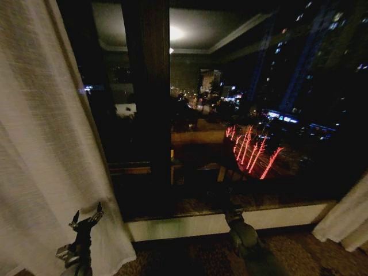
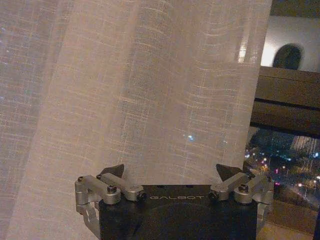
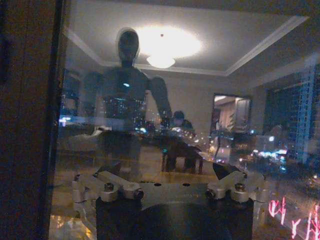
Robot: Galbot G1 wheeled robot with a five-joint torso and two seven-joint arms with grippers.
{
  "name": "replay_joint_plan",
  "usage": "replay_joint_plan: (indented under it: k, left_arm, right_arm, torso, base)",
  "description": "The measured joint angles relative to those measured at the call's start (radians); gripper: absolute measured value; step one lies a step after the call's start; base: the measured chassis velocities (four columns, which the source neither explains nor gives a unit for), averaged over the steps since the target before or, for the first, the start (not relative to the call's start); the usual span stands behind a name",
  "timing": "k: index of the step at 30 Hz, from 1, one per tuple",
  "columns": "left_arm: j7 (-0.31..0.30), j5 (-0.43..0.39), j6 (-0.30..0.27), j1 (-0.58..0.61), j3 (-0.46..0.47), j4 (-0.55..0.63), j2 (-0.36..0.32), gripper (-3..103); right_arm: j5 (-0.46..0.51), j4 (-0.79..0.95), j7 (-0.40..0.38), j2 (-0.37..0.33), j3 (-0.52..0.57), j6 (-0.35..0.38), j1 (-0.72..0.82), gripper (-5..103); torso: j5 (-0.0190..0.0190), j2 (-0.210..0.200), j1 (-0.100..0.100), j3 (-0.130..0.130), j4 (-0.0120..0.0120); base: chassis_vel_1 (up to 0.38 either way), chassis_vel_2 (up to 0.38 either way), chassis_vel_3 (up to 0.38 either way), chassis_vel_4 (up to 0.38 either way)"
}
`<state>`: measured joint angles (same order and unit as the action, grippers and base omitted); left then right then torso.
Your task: Open the curtains by pulling them apart, changing their state from closed to fully open.
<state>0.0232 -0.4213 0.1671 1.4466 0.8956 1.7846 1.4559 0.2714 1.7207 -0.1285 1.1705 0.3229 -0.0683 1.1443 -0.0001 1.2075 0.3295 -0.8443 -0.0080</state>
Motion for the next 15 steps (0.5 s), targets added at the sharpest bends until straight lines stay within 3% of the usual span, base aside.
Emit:
replay_joint_plan:
  k: [15]
  left_arm:
    - [0.0, 0.0, 0.0, 0.0, 0.0, 0.0, 0.0, 100]
  right_arm:
    - [0.0, 0.0, 0.0, 0.0, 0.0, 0.0, 0.0, 100]
  torso:
    - [0.0, 0.0, 0.0, 0.0, 0.0]
  base:
    - [0.0, 0.0, 0.0, 0.0]
